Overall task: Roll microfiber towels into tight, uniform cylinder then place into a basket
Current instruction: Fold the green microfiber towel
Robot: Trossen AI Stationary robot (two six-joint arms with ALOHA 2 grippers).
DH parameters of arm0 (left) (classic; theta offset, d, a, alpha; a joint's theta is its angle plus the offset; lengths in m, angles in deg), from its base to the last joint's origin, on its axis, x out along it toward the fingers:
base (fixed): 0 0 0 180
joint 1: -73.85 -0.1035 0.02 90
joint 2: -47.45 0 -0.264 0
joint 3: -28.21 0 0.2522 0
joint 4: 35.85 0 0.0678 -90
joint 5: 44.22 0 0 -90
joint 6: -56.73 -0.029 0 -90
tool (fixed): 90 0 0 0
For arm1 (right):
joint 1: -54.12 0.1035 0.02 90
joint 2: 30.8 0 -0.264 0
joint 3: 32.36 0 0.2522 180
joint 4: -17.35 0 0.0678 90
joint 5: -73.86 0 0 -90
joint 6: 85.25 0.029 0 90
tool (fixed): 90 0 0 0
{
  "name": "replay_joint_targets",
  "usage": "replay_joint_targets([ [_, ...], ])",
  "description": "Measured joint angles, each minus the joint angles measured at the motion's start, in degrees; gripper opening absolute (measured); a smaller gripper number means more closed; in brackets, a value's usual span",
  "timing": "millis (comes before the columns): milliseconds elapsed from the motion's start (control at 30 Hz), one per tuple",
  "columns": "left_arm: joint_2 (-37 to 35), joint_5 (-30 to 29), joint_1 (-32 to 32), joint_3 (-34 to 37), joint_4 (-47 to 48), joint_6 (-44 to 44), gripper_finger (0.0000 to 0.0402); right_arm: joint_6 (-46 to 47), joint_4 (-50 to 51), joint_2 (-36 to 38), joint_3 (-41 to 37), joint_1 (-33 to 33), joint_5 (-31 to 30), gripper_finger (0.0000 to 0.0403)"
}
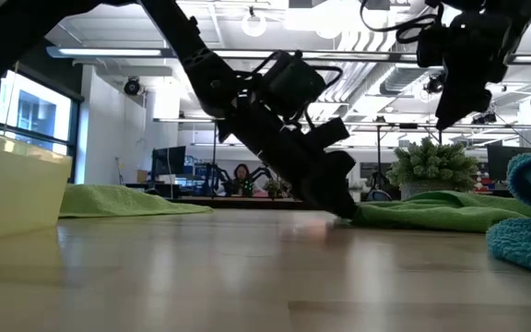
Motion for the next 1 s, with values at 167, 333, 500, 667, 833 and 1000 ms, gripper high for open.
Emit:
replay_joint_targets([
  [167,-0.4,-1.6,0.0,-0.2,5.7,-0.8,0.0204,3.9,0.0,0.0,0.0,3.9,2.9,0.0147],
  [333,-0.8,-1.7,0.0,-0.4,11.6,-0.5,0.0204,7.4,-0.1,0.0,0.0,9.6,4.2,0.0147],
  [500,-0.8,-1.7,0.0,-0.4,12.6,1.1,0.0204,7.5,-3.8,-1.0,-0.2,16.1,5.8,0.0147],
  [667,-1.5,-1.8,0.0,-0.4,15.7,4.6,0.0204,7.5,-14.2,-5.2,-2.7,21.8,9.7,0.0147],
  [833,-2.6,-2.0,0.0,-0.4,19.9,7.7,0.0204,7.4,-20.0,-12.1,-3.0,26.0,13.1,0.0147],
  [1000,-4.1,-2.9,0.8,-0.4,25.3,9.9,0.0204,11.9,-19.2,-18.5,-3.1,29.8,13.9,0.0147],
])
